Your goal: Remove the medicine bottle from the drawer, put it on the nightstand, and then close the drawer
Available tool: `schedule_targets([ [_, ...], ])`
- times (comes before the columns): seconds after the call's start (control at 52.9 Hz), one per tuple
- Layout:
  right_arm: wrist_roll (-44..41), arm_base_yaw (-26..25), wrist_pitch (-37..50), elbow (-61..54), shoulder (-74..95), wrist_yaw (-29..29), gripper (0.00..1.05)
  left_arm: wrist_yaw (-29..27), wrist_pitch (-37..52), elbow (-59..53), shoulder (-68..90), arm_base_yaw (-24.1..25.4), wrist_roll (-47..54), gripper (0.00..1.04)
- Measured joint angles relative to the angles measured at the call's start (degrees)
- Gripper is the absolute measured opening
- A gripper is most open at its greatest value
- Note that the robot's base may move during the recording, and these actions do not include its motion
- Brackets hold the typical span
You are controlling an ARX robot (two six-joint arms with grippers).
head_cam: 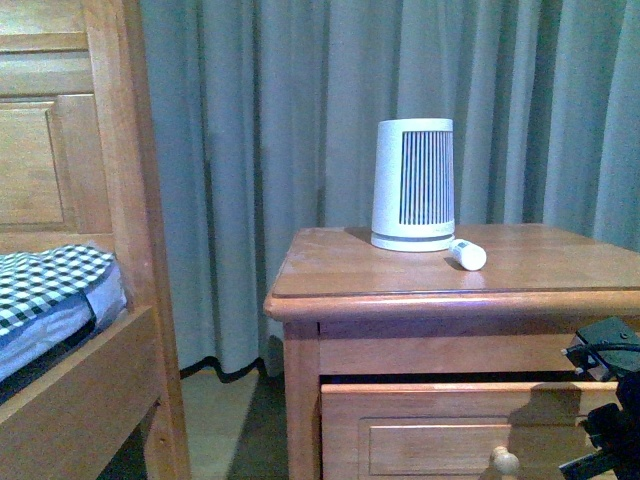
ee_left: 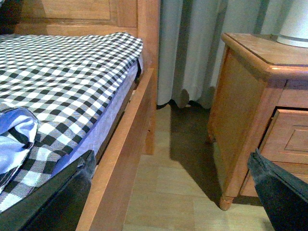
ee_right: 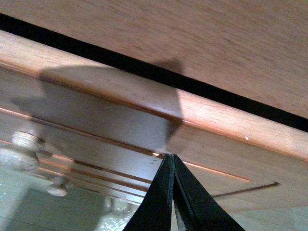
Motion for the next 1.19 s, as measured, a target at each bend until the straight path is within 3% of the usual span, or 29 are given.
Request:
schedule_targets([
  [0.416,0.5,-2.8,-1.0,2.8,1.6,0.3,0.03,0.0,0.0,0.0,0.0,0.0,0.0,0.98],
  [0.851,5.1,-3.0,5.1,0.7,1.7,-0.8,0.03,0.0,0.0,0.0,0.0,0.0,0.0,0.98],
  [1.192,20.9,-0.6,2.6,-16.2,-18.2,-8.3,0.03,0.0,0.0,0.0,0.0,0.0,0.0,0.98],
])
